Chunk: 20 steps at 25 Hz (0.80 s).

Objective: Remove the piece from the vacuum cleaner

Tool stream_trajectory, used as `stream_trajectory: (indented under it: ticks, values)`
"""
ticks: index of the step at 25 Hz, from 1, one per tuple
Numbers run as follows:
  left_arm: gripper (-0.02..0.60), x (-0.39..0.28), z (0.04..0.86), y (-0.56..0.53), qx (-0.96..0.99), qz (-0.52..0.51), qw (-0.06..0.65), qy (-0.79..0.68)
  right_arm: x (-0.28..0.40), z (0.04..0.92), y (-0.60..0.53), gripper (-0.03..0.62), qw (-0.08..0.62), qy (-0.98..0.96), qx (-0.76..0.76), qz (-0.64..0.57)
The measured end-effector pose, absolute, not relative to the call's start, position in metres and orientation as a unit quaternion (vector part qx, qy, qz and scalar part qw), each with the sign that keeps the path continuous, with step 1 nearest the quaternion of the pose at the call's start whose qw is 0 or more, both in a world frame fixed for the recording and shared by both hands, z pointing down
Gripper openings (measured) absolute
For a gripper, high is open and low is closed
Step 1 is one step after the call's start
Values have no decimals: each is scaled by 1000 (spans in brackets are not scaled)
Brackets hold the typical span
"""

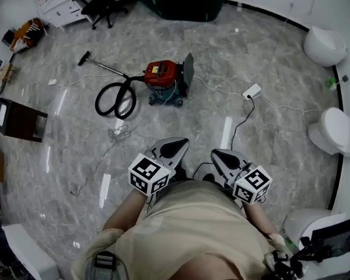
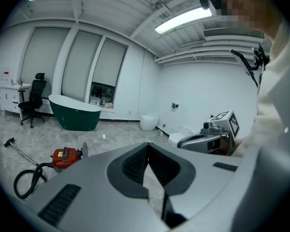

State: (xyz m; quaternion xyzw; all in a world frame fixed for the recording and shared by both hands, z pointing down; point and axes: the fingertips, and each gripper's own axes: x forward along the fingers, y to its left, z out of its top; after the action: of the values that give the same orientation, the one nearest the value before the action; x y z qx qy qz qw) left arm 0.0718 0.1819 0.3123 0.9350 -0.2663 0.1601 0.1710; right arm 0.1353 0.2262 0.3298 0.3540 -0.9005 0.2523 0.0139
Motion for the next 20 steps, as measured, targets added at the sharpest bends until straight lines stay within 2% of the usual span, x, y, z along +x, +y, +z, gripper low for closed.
stream_trajectory:
  ticks: [9, 20]
  values:
    - [3, -36, 302, 90, 921, 111, 180, -328, 36, 326, 155, 2, 115, -911, 330, 218]
    - [-8, -147, 301, 36, 906, 69, 181, -377, -46, 325, 102, 2, 160, -915, 311, 201]
